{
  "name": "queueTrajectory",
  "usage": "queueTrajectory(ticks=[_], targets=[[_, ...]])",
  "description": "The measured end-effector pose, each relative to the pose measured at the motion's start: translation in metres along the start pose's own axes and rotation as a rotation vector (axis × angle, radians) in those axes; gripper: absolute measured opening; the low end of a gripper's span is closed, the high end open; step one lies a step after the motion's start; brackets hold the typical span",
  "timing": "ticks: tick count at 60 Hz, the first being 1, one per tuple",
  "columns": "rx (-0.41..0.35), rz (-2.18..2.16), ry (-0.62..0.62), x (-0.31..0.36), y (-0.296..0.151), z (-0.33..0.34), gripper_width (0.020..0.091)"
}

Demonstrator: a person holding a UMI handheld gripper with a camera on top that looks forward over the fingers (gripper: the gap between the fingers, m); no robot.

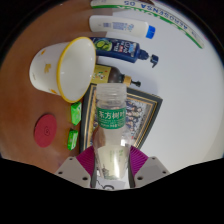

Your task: Pour water

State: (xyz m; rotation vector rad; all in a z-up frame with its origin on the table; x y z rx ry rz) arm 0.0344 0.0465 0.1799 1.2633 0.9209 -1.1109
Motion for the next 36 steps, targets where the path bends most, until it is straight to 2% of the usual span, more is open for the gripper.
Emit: queueTrajectory(ticks=[14, 22, 28, 36], targets=[[-0.056, 0.174, -0.004, 0.005, -0.011, -0.003, 0.0436], [-0.049, 0.121, -0.009, 0.003, -0.012, 0.000, 0.0435], [-0.050, -0.035, -0.010, -0.005, -0.011, 0.005, 0.0435], [-0.062, -0.455, -0.032, -0.020, -0.011, 0.015, 0.0434]])
Point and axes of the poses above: the point between the fingertips, and its own axes, seen from behind it with the camera up: x to the left, y down, z backward, against the way the camera looks, the point moved 8 cm from there along z, backward, against the way the camera looks, and after that the axes turned 13 degrees about -x, right-handed, at the moved point
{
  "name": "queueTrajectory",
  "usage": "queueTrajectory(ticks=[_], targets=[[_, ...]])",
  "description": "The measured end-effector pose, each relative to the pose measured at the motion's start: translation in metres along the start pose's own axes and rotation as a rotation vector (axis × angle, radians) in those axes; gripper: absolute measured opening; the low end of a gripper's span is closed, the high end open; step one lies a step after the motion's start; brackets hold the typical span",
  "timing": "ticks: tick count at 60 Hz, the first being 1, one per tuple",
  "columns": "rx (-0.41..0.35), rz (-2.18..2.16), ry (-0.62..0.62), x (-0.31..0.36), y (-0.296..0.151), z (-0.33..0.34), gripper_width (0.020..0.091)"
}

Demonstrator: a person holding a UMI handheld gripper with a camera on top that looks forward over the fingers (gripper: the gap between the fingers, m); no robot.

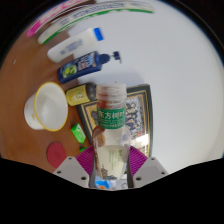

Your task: Pour water

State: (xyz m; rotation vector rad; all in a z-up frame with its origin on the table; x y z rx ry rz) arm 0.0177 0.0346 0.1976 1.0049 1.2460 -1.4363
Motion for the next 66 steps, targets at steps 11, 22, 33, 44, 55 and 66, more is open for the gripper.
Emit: queueTrajectory(ticks=[11, 22, 33, 44, 55, 66], targets=[[-0.010, -0.637, -0.035, -0.007, -0.002, 0.008, 0.0435], [0.009, -1.128, -0.073, 0.024, 0.018, -0.004, 0.0435], [0.019, -1.324, -0.099, 0.065, 0.034, -0.024, 0.0439], [0.033, -1.316, -0.106, 0.096, 0.043, -0.028, 0.0444], [0.004, -1.372, -0.057, 0.099, 0.047, -0.023, 0.0516], [0.074, -1.373, -0.069, 0.095, 0.046, -0.008, 0.0867]])
Point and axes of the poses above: the point between the fingertips, and its own axes, seen from behind it with the camera up: x to the left, y down, z backward, against the way the camera looks, the point moved 8 cm from there along z, backward, against the way the camera looks, and after that the axes turned 13 degrees about -x, right-handed, at the moved point
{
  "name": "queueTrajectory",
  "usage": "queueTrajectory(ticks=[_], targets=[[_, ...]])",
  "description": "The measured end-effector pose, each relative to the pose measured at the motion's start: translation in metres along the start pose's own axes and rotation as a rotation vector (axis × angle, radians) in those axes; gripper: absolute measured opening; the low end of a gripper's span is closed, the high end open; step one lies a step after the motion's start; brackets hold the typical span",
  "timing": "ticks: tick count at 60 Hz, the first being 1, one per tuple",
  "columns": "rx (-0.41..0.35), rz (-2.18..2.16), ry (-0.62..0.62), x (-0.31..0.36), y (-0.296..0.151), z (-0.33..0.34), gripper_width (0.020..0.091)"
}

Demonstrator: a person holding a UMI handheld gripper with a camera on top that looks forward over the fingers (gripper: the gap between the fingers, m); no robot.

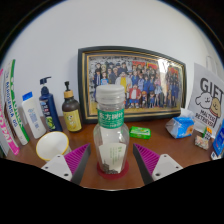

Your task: Pour water

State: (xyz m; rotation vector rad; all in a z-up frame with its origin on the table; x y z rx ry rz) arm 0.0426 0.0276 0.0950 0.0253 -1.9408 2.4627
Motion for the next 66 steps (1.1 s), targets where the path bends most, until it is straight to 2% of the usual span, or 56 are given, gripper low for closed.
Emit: queueTrajectory(ticks=[2, 18, 38, 49, 66], targets=[[0.019, 0.003, 0.007, 0.001, -0.002, 0.008, 0.0846], [0.091, 0.052, 0.072, 0.023, -0.035, 0.125, 0.0853], [0.116, 0.079, 0.107, 0.062, -0.069, 0.295, 0.0852], [0.123, 0.057, 0.127, 0.064, -0.072, 0.341, 0.0852], [0.134, 0.081, 0.114, 0.048, -0.067, 0.369, 0.0849]])
Point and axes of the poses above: the point between the fingertips, and its own axes, seen from behind it with the camera up: x to the left, y down, z backward, against the way the camera looks, the point moved 8 cm from there along z, backward, against the way the camera looks, and after that the axes turned 13 degrees about -x, right-handed, at the moved point
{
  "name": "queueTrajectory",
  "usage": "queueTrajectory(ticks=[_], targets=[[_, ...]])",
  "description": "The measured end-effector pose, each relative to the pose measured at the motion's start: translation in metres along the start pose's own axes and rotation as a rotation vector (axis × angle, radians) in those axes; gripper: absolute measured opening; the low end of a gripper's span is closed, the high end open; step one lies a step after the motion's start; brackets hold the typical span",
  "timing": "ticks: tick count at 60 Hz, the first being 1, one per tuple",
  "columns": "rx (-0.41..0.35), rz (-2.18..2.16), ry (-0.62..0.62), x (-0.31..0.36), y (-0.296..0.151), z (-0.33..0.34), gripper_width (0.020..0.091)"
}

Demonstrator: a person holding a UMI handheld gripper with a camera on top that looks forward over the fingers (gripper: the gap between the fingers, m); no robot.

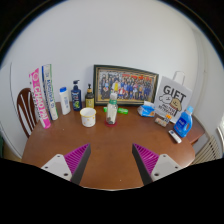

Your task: Pour water

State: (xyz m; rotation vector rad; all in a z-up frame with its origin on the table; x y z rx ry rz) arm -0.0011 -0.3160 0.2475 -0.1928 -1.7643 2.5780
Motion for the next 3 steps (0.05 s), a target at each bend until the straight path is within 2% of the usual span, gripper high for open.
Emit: queueTrajectory(ticks=[3], targets=[[-0.009, -0.011, -0.009, -0.0026, -0.0024, 0.0027, 0.0850]])
Point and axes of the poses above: the point between the fingertips, and its own axes, seen from behind it with the camera up: x to the left, y down, z backward, against the way the camera looks, the point moved 8 cm from there along z, backward, against the way the camera looks, and after that the axes turned 13 degrees about -x, right-handed, at the moved point
